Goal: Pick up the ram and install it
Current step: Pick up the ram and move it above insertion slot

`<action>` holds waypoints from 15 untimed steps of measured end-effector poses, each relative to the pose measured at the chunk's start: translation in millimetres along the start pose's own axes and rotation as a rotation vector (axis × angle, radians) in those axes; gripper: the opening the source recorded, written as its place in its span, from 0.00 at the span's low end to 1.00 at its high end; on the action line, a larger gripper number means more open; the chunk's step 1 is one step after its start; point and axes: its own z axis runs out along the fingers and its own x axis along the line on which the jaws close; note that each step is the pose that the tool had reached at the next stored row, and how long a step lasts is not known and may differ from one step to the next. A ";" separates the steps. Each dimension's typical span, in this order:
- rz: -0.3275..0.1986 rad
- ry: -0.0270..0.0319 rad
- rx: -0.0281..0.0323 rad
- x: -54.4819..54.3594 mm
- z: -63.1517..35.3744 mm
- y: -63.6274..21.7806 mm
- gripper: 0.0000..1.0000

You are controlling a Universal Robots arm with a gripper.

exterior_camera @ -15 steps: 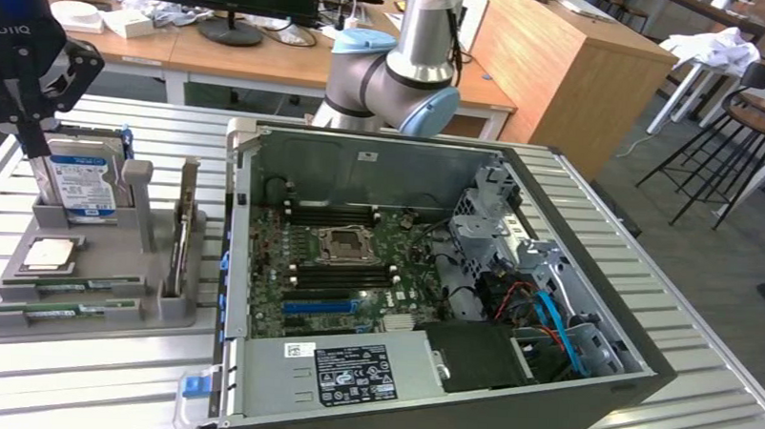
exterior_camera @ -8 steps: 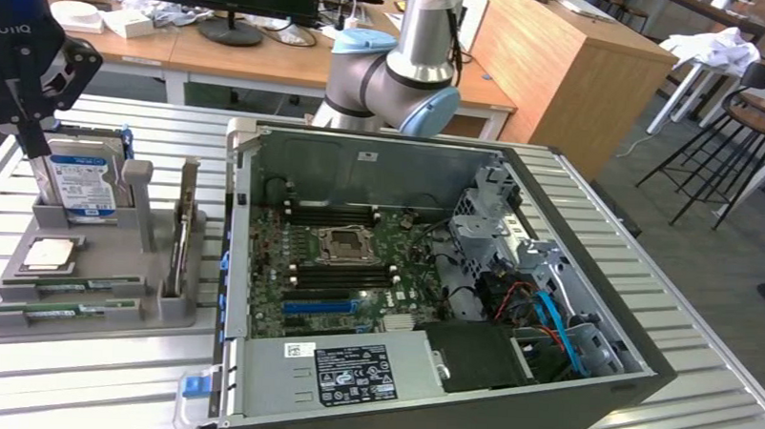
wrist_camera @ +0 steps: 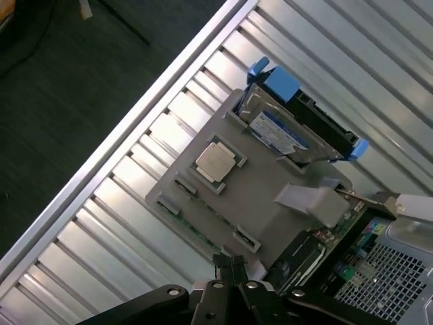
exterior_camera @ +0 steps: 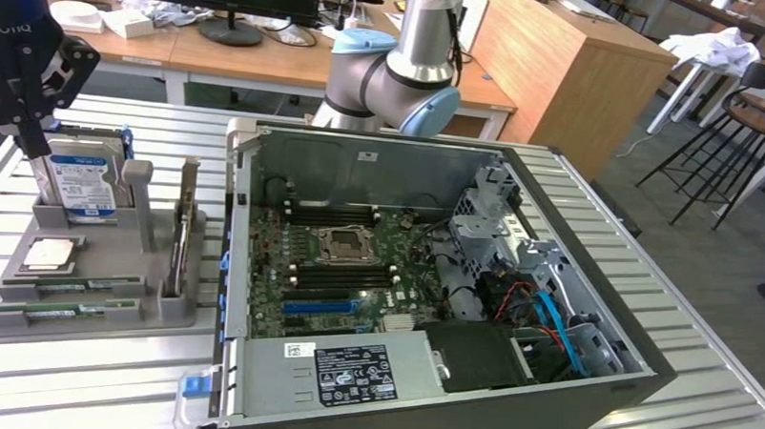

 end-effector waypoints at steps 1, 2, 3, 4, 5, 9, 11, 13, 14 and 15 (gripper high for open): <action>-0.013 0.0006 -0.0003 0.0 0.0 0.0 0.10; -0.026 0.0013 -0.0007 0.0 0.0 0.0 0.10; -0.039 0.0018 -0.0009 0.0 0.0 0.0 0.10; -0.052 0.0024 -0.0012 0.0 0.1 0.0 0.10; -0.065 0.0030 -0.0015 0.0 0.1 0.0 0.10; -0.118 0.0053 -0.0027 0.0 0.3 0.0 0.10; -0.143 0.0065 -0.0033 0.0 0.4 0.0 0.10; -0.168 0.0076 -0.0039 0.0 0.4 0.0 0.10; -0.181 0.0083 -0.0043 0.0 0.4 0.0 0.10; -0.194 0.0087 -0.0045 0.0 0.5 0.0 0.10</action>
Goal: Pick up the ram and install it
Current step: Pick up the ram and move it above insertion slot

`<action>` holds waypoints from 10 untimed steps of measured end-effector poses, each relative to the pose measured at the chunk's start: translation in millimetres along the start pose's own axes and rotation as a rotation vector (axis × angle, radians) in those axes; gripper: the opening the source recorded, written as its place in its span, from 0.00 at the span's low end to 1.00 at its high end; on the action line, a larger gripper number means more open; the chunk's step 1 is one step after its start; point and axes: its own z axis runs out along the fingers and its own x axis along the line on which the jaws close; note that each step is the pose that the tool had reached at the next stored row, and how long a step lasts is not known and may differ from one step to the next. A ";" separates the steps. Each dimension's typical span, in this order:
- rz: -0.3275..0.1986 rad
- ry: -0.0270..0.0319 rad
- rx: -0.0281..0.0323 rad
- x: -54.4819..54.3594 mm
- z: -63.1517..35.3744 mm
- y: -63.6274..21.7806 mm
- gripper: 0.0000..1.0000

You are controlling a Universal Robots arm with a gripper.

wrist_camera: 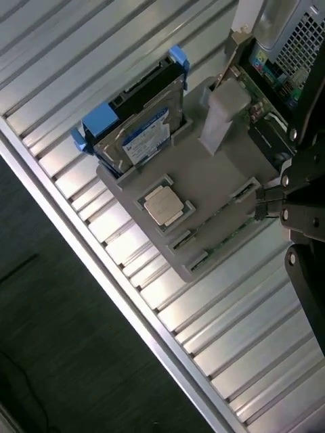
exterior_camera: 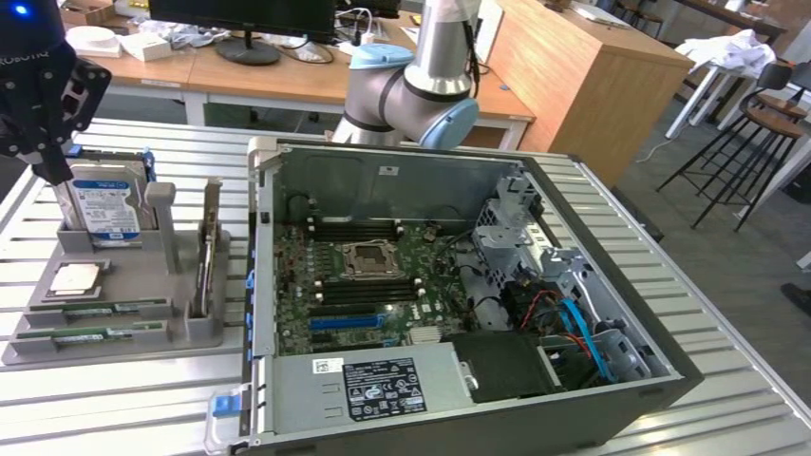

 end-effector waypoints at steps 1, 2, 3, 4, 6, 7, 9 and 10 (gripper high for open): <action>-0.012 0.0006 -0.0003 0.0 0.0 0.0 0.10; -0.024 0.0012 -0.0006 0.0 0.0 0.0 0.10; -0.036 0.0017 -0.0008 0.0 0.1 0.0 0.10; -0.048 0.0022 -0.0011 0.0 0.2 0.0 0.10; -0.071 0.0034 -0.0017 0.0 0.2 0.0 0.10; -0.082 0.0038 -0.0020 0.0 0.3 0.0 0.10; -0.104 0.0048 -0.0024 0.0 0.4 0.0 0.10; -0.115 0.0052 -0.0027 0.0 0.5 0.0 0.10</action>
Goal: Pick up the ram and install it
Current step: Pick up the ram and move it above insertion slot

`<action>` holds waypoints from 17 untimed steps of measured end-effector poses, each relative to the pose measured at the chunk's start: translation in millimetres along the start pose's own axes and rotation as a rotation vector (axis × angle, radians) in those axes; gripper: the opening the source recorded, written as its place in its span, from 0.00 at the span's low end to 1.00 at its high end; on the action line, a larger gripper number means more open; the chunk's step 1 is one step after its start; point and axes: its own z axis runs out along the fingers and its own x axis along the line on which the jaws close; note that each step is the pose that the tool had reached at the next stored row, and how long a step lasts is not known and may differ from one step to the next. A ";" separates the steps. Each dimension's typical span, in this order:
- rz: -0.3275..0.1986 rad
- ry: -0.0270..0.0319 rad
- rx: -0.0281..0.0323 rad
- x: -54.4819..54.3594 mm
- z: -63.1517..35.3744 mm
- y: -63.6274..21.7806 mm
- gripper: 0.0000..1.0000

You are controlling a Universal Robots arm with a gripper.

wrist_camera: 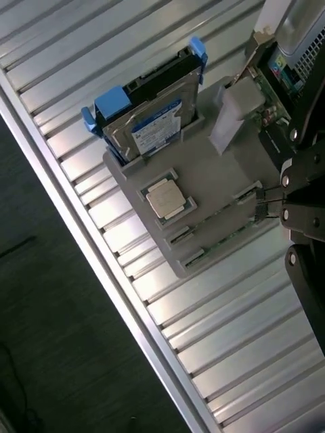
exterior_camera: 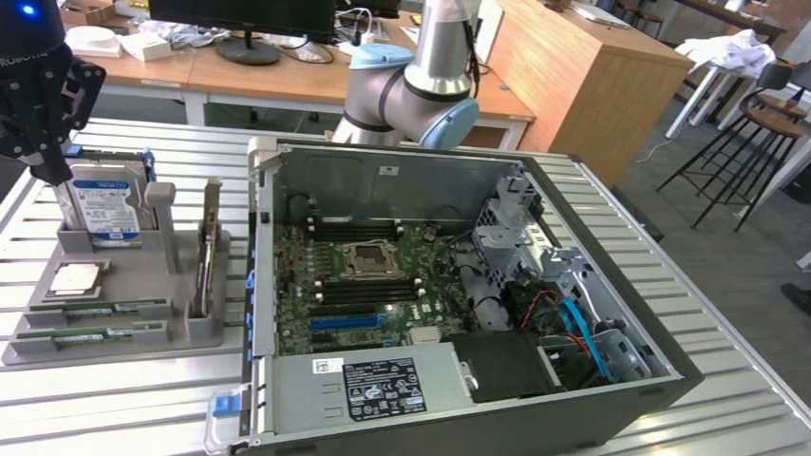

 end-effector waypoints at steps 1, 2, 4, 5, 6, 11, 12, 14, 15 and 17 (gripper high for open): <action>-0.010 0.0005 -0.0003 0.0 0.0 0.0 0.10; -0.020 0.0009 -0.0005 0.0 0.1 0.0 0.10; -0.040 0.0018 -0.0010 0.0 0.2 0.0 0.10; -0.050 0.0023 -0.0012 0.0 0.3 0.0 0.10; -0.061 0.0027 -0.0014 0.0 0.4 0.0 0.10; -0.112 0.0050 -0.0026 0.0 0.8 0.0 0.10; -0.123 0.0055 -0.0029 0.0 0.9 0.0 0.10; -0.144 0.0065 -0.0033 0.0 1.1 -0.1 0.10; -0.155 0.0070 -0.0036 0.0 1.2 -0.1 0.10; -0.177 0.0080 -0.0041 0.0 1.4 -0.1 0.10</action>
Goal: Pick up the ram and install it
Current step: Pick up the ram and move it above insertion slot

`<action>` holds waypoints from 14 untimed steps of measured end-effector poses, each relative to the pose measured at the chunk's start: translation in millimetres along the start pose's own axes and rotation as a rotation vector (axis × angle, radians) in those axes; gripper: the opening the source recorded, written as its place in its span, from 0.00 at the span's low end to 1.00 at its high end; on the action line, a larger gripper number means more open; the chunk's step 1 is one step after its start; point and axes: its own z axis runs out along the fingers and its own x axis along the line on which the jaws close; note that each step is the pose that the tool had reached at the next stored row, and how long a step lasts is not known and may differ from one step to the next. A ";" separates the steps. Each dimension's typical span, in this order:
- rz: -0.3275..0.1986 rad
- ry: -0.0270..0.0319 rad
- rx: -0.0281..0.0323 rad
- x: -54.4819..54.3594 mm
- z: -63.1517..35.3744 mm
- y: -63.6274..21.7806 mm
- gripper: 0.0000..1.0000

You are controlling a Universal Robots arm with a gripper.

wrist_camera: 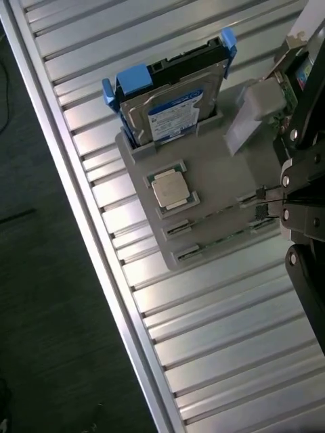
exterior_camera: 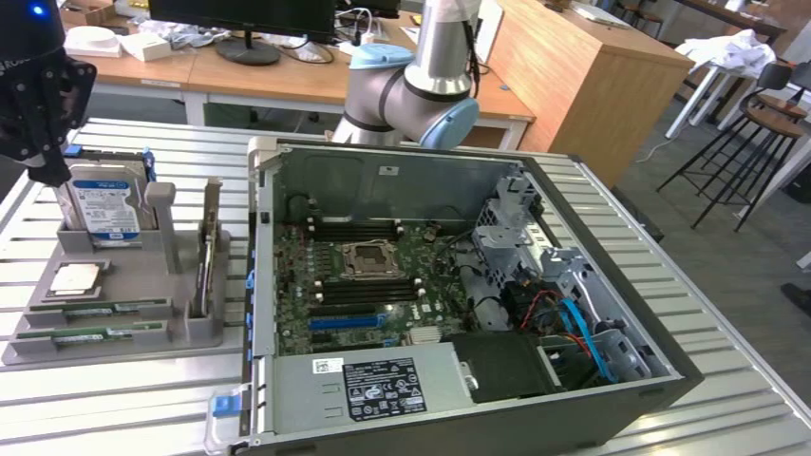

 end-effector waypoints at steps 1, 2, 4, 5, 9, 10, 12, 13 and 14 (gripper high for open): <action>-0.011 0.0006 -0.0003 0.0 0.1 0.0 0.10; -0.023 0.0010 -0.0006 0.0 0.2 0.0 0.10; -0.047 0.0021 -0.0011 0.0 0.5 0.0 0.10; -0.059 0.0027 -0.0014 0.0 0.5 0.0 0.10; -0.109 0.0049 -0.0025 0.0 1.0 0.0 0.10; -0.122 0.0055 -0.0029 0.0 1.1 -0.1 0.10; -0.148 0.0067 -0.0035 0.0 1.4 -0.1 0.10; -0.161 0.0072 -0.0037 0.0 1.5 -0.1 0.10; -0.174 0.0079 -0.0041 0.0 1.6 -0.1 0.10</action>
